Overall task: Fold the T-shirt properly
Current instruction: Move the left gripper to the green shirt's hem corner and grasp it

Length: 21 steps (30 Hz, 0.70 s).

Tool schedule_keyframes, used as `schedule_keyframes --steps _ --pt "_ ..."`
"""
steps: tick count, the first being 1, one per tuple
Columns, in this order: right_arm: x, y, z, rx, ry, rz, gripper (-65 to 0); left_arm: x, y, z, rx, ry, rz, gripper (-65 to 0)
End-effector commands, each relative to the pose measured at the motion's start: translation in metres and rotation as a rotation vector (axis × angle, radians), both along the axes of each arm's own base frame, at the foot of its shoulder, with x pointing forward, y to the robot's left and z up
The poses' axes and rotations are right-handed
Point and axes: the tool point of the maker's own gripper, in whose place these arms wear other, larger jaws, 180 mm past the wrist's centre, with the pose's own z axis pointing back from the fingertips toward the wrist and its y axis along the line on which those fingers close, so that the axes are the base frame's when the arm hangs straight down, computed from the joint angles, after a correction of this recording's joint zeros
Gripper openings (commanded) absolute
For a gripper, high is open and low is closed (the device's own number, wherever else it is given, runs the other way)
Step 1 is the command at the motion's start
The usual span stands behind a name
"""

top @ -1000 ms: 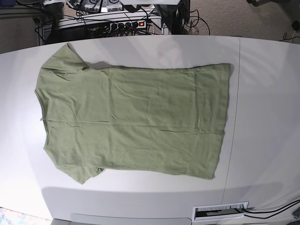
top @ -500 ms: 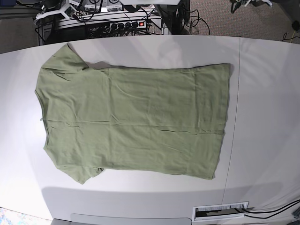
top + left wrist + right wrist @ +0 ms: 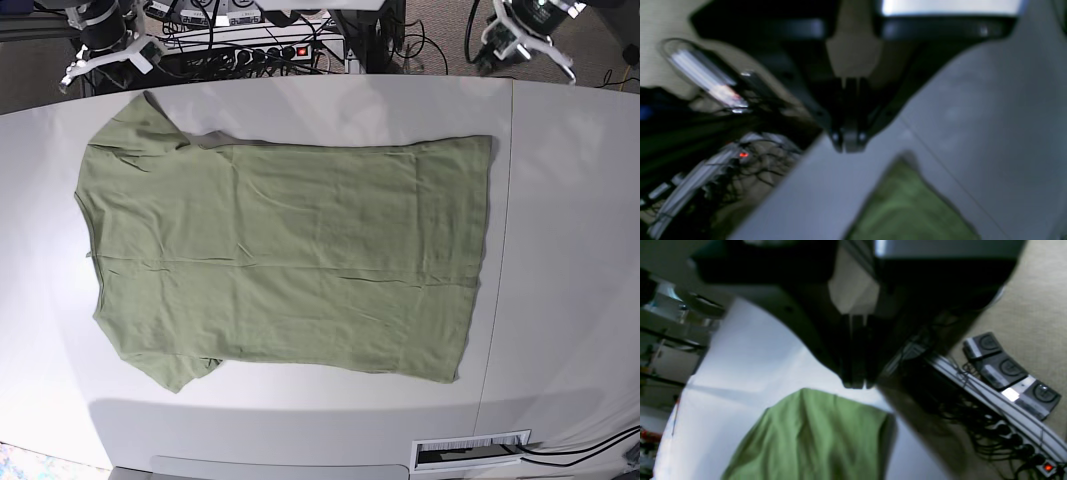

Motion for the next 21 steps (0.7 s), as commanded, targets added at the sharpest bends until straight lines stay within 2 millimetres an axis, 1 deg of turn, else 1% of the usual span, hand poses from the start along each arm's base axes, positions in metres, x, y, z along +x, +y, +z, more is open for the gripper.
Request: schedule_keyframes --steps 1,2,4,5,9,11,13,15,18,21 --pt "0.006 0.002 0.009 -0.009 -0.026 0.018 -65.0 0.005 -0.004 0.008 -0.015 -0.032 -0.016 -65.0" --pt "0.008 0.003 0.012 -0.012 -0.034 0.020 -65.0 0.009 -0.004 0.010 -0.015 -0.045 -0.016 -63.1" --pt "0.013 0.005 0.016 -0.017 -0.052 0.025 -65.0 0.017 -0.004 0.013 -0.015 -0.071 -0.016 -56.6" --pt "0.016 0.005 0.018 -0.020 -0.061 0.029 -65.0 0.022 -0.004 0.014 -0.012 -0.085 -0.018 -54.7" --pt "0.029 0.002 0.024 -0.049 -0.103 0.032 -65.0 0.036 -0.006 0.018 0.027 -0.134 -0.064 -54.4" --pt "0.035 0.002 0.027 -0.054 -0.121 0.030 -65.0 0.034 -0.014 0.012 0.052 -0.113 -0.151 -53.5" --pt "0.039 0.002 0.028 -0.056 -0.132 0.031 -65.0 0.029 -0.023 0.006 0.075 -0.091 -0.223 -50.0" --pt "0.041 0.000 0.030 -0.080 -0.139 0.041 -65.0 0.026 -0.026 -0.002 0.137 -0.078 -0.267 -47.4" --pt "0.042 -0.003 0.032 -0.115 -0.144 0.053 -65.0 0.026 -0.026 -0.011 0.209 -0.095 -0.307 -46.9" --pt "0.041 -0.006 0.033 -0.134 -0.141 0.049 -65.0 0.034 -0.028 -0.017 0.238 -0.124 -0.321 -46.9"
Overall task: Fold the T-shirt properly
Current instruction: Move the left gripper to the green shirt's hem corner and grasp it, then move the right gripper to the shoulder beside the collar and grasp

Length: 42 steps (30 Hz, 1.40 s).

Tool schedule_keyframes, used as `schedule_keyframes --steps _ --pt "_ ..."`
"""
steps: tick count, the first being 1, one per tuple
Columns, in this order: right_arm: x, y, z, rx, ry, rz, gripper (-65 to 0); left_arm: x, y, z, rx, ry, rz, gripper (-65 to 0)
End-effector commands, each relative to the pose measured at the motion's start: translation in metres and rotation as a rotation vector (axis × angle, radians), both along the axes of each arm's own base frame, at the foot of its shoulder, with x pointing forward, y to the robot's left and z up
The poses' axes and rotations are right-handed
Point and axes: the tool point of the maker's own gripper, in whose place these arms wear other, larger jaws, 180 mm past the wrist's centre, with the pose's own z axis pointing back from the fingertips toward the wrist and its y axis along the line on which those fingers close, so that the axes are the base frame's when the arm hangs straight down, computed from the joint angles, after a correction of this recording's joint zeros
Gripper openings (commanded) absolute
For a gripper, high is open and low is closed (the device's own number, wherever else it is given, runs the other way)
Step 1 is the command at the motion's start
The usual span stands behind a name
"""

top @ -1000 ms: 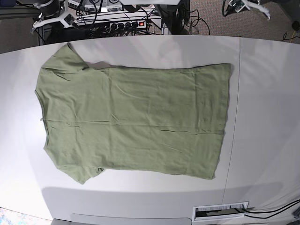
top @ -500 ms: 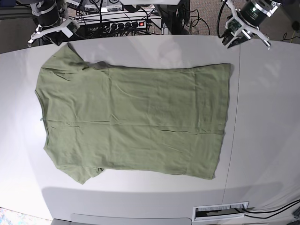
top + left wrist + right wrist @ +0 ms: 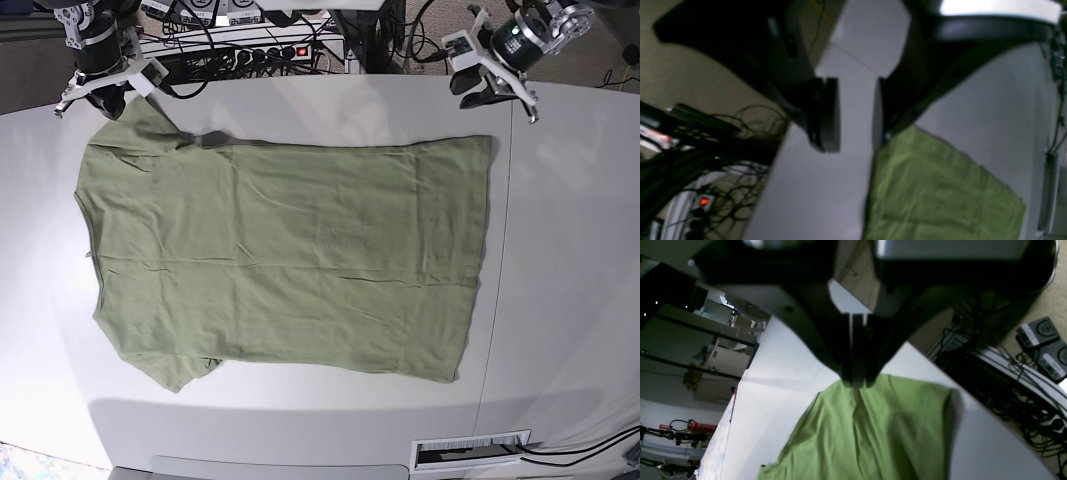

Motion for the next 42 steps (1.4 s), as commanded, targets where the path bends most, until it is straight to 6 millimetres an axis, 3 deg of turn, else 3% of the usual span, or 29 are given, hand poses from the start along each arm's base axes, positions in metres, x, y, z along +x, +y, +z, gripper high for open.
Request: schedule_keyframes --steps 1,9,13,15,16,25,33,42 --pt "0.006 -0.001 0.010 -0.026 -0.034 0.015 -65.0 0.006 -0.003 0.006 -0.013 -0.033 -0.013 -46.8" --pt "0.006 -0.003 0.011 -0.039 -0.034 0.012 -65.0 0.045 -0.008 -0.010 0.010 -0.095 -0.038 -46.9" --pt "0.005 -0.006 0.010 -0.048 -0.029 0.000 -65.0 0.048 -0.007 -0.025 0.058 -0.076 -0.079 -46.9" --pt "0.004 -0.007 0.010 -0.052 -0.027 -0.007 -54.8 0.047 -0.006 -0.034 0.092 -0.068 -0.116 -46.9" --pt "0.004 -0.008 0.010 -0.055 -0.026 -0.011 -52.9 0.047 -0.006 -0.039 0.107 -0.063 -0.131 -46.9" --pt "-0.004 -0.015 0.008 -0.088 0.001 -0.040 -52.9 0.072 0.000 -0.048 0.157 -0.107 -0.131 -46.9" --pt "-0.026 -0.021 0.005 -0.164 0.064 -0.015 -52.9 0.081 0.000 -0.043 0.158 -0.128 -0.132 -64.0" --pt "-0.022 -0.027 0.013 -0.247 0.042 0.013 -52.7 0.080 0.000 -0.043 0.158 -0.127 -0.133 -65.0"
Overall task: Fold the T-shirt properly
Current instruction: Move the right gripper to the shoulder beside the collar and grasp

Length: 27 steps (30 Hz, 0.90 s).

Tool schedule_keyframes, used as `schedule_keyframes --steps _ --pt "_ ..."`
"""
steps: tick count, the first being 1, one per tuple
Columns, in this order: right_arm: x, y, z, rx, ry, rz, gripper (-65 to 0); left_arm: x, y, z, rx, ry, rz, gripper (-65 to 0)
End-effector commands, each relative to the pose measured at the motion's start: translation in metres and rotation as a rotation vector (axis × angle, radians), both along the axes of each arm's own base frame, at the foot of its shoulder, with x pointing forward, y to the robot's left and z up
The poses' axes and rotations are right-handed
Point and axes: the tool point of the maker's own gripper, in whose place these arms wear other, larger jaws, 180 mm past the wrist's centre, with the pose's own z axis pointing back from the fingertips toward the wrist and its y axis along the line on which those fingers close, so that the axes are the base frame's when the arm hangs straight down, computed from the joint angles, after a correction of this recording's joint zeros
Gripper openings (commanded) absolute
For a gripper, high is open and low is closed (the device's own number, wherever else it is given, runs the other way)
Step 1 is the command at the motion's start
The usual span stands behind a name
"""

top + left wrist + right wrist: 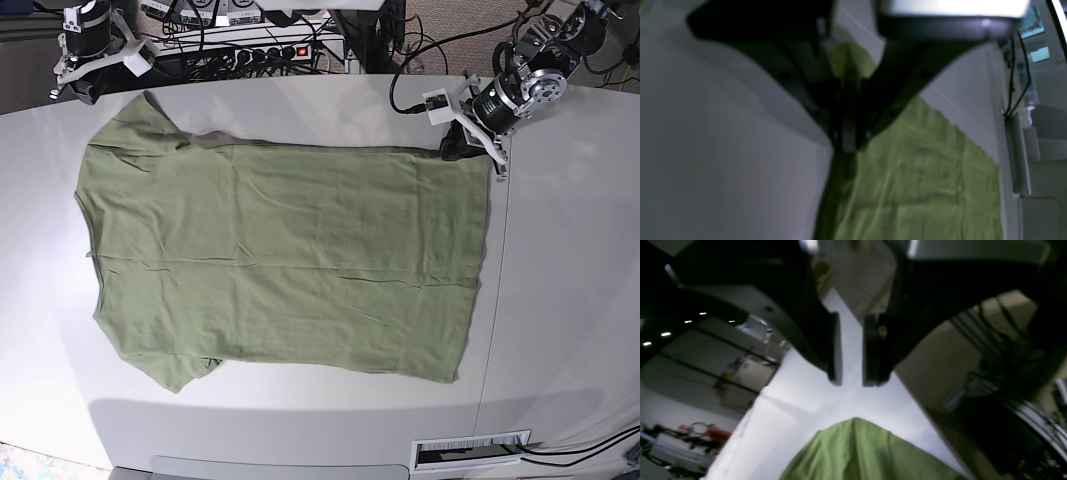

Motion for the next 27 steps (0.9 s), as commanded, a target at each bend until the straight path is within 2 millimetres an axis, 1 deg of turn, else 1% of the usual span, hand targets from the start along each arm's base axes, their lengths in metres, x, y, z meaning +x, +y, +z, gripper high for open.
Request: schedule_keyframes --steps 1,2,5,6,9,13,17,19,21,23,25,27 --pt "0.006 0.000 0.009 -0.018 -0.028 0.018 -52.7 0.000 0.006 0.001 0.024 0.000 -0.007 -65.0" --pt "0.007 0.002 0.008 -0.009 -0.026 0.029 -51.9 0.000 0.006 0.001 0.024 0.001 -0.007 -65.0" --pt "0.010 0.006 0.006 0.034 -0.019 0.046 -41.7 0.000 0.005 0.001 0.024 0.001 -0.007 -65.0" --pt "0.011 0.008 0.006 0.043 -0.021 0.057 -39.6 0.000 0.006 0.001 0.024 0.001 -0.007 -65.0" --pt "0.020 0.015 0.005 0.082 -0.024 0.082 -39.4 0.000 0.005 0.001 0.024 0.001 -0.007 -65.0" --pt "0.021 0.020 -0.012 0.186 0.048 0.043 -39.4 0.000 0.005 0.000 0.024 0.002 -0.008 -65.0" --pt "0.021 0.010 -0.029 0.211 0.101 0.003 -39.4 0.000 0.005 0.000 0.025 0.002 -0.008 -65.0" --pt "0.017 0.003 -0.038 0.211 0.131 -0.018 -39.4 0.000 0.006 0.000 0.025 0.002 -0.008 -65.0" --pt "0.014 -0.001 -0.042 0.204 0.142 -0.020 -39.4 0.000 0.006 0.000 0.025 0.003 -0.008 -65.0" --pt "0.014 0.000 -0.044 0.212 0.144 -0.011 -39.4 0.000 0.006 0.000 0.025 0.002 -0.009 -65.0" --pt "0.016 0.000 -0.045 0.222 0.139 -0.006 -39.4 0.000 0.005 0.001 0.024 0.002 -0.009 -65.0" --pt "0.020 -0.005 -0.048 0.222 0.132 -0.022 -39.4 0.000 0.006 0.000 0.025 0.002 -0.009 -65.0"
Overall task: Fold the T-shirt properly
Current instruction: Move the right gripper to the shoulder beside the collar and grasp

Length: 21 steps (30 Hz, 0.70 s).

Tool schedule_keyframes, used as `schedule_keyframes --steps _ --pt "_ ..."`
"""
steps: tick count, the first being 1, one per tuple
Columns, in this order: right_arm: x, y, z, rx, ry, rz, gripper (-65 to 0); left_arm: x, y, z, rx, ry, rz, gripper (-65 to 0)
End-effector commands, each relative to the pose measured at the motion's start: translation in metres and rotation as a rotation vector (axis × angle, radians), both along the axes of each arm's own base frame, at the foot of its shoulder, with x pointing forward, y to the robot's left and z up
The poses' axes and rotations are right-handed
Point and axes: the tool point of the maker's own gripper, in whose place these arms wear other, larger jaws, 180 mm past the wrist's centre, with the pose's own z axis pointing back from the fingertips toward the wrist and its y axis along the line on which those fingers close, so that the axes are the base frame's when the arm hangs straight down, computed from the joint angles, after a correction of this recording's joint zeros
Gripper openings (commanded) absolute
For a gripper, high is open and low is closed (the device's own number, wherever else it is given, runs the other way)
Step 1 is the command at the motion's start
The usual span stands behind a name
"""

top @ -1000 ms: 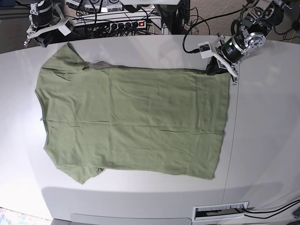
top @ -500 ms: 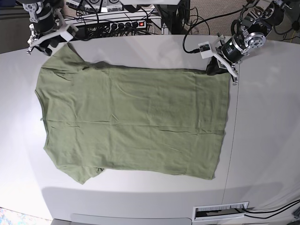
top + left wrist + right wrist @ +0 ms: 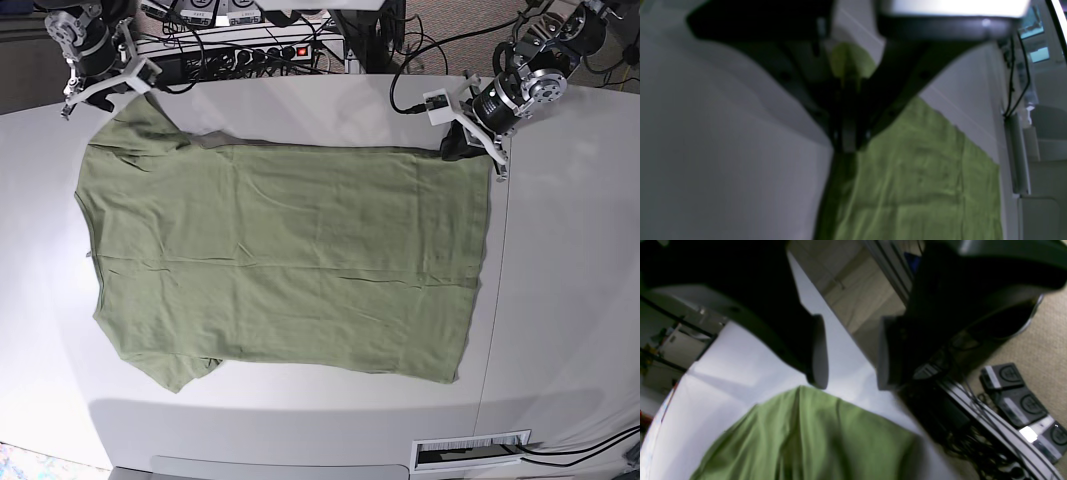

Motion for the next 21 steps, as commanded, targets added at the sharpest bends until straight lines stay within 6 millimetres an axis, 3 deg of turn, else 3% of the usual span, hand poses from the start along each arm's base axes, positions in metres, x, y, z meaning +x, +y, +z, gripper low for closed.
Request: schedule_keyframes --steps 1,14,21 --pt "0.008 -0.005 0.005 -0.017 -0.027 0.007 -39.4 0.000 0.006 0.000 0.025 0.003 -0.009 -65.0" --pt "0.034 -0.026 -0.014 0.019 -0.050 -0.030 -39.4 0.000 0.012 0.001 0.044 0.003 -0.016 -65.0" --pt "0.040 -0.007 -0.052 0.010 0.026 0.024 -39.5 0.000 0.012 0.000 0.044 0.003 -0.015 -65.0"
